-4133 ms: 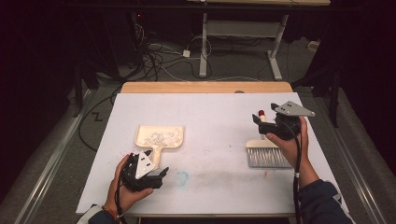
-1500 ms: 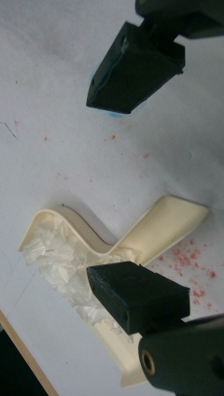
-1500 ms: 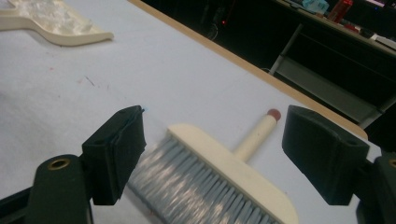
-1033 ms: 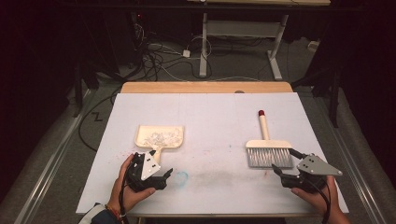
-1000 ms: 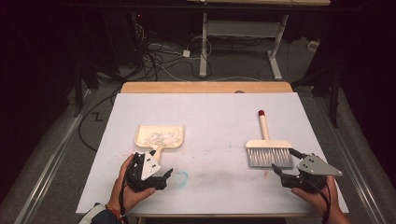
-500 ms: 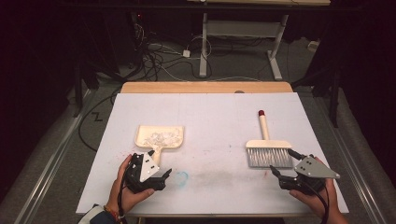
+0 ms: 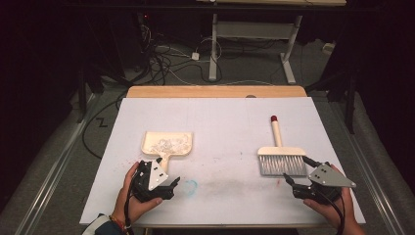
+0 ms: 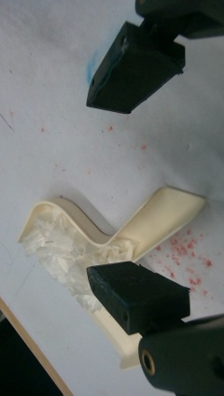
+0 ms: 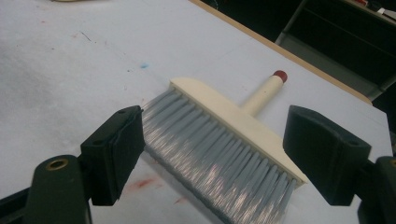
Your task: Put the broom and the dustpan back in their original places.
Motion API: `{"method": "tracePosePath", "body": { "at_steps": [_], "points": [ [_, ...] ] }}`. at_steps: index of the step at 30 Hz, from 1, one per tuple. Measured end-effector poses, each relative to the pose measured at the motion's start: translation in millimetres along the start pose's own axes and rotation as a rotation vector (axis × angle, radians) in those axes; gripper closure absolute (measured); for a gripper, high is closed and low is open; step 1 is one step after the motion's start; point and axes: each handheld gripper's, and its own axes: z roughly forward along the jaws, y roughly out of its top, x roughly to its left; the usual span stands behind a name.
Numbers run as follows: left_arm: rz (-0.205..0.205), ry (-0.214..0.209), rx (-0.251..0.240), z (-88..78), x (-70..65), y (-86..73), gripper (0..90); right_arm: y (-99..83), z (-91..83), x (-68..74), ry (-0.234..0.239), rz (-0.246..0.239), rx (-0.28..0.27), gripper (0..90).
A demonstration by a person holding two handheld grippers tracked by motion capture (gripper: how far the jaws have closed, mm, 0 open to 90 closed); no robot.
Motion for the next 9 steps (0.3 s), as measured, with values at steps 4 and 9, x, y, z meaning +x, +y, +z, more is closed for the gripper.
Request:
{"method": "tracePosePath", "body": {
  "at_steps": [4, 9],
  "points": [
    [-0.002, 0.008, 0.005, 1.6, 0.9, 0.2, 16.5, -0.2, -0.1, -1.6, -0.001, -0.001, 0.002, 20.9],
    [-0.021, 0.004, -0.012, 3.2, 1.8, 1.6, 16.5, 0.0, -3.2, -2.8, 0.022, -0.032, -0.015, 20.9]
  ]
}}
